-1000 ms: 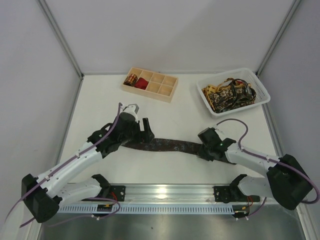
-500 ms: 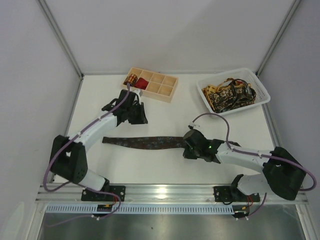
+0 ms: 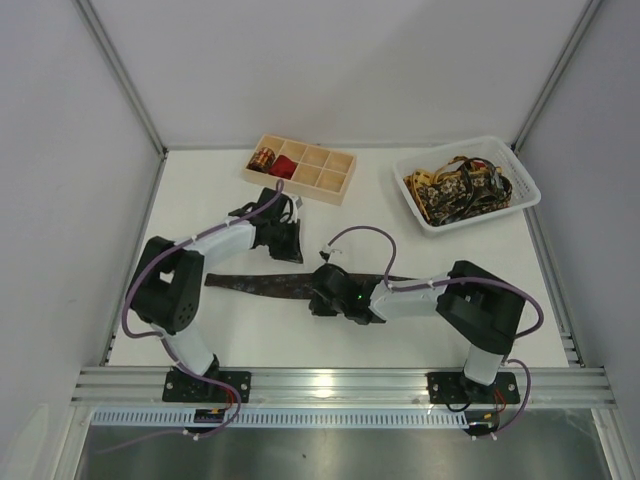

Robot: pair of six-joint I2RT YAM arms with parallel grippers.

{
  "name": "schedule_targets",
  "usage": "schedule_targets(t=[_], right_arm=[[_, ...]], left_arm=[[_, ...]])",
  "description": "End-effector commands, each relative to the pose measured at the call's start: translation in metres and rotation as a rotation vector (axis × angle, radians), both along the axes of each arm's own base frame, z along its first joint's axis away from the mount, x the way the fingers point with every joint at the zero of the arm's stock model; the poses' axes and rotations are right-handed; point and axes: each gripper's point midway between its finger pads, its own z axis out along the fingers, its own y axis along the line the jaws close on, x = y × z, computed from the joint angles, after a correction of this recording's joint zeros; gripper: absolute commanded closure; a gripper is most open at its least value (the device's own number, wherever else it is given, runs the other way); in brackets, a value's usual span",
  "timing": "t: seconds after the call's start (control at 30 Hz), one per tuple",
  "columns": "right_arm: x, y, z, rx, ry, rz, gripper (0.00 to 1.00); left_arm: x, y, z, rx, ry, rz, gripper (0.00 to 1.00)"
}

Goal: Roll the ties
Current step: Flatten the tie

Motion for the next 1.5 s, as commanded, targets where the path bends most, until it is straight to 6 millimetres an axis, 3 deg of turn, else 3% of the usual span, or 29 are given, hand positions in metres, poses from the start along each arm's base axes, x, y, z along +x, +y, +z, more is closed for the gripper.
schedule_targets(t=[0.0,0.13,0.23,0.43,0.57,0.63,0.7,0.83,0.87,0.97,1.07,1.27,1.47], right_arm=[[0.01,0.015,-0.003,0.041,-0.034,-0.044,1.0],[0.009,0.021,-0.02,0.006,-0.02,-0.033,1.0],[0.015,0.026,-0.02,-0.001,-0.04,-0.041,1.0],[0.043,0.032,-0.008,-0.018,-0.098,-0.083,1.0],[0.065,0.025,-0.001,-0.05,-0.139,-0.094,1.0],[0.066,0.026,0.004,-0.055,-0.152,-0.071,1.0],[0.059,0.028,0.014,-0.044,-0.168,-0.025,1.0],[0.035,0.018,0.01,-0.046,-0.113,0.006,1.0],[0.027,0.008,-0.001,-0.063,-0.094,0.001,1.0],[0.013,-0.002,-0.007,-0.054,-0.1,-0.01,1.0],[0.012,-0.003,-0.01,-0.063,-0.109,-0.018,1.0],[0.045,0.015,-0.005,-0.045,-0.144,-0.02,1.0],[0.067,0.023,0.025,0.001,-0.199,-0.026,1.0]], left_arm=[[0.026,0.0,0.005,0.037,-0.101,-0.016,0.95],[0.019,0.0,-0.02,0.057,-0.021,-0.015,0.95],[0.012,0.001,-0.036,0.07,0.035,-0.024,0.99],[-0.006,0.003,-0.044,0.078,0.054,-0.029,1.0],[-0.007,0.006,-0.037,0.077,0.029,-0.013,1.0],[-0.004,0.006,-0.032,0.083,0.021,-0.014,1.0],[-0.001,0.004,-0.028,0.08,0.015,-0.017,0.99],[0.006,-0.001,-0.024,0.072,0.015,-0.02,0.99],[0.009,-0.001,-0.024,0.074,0.013,-0.019,0.99],[0.014,-0.006,-0.022,0.071,0.017,-0.031,1.0],[0.009,-0.002,-0.025,0.083,0.023,-0.031,1.0],[-0.011,0.004,-0.027,0.076,0.043,-0.033,0.99],[-0.022,0.016,-0.026,0.115,0.043,-0.02,1.0]])
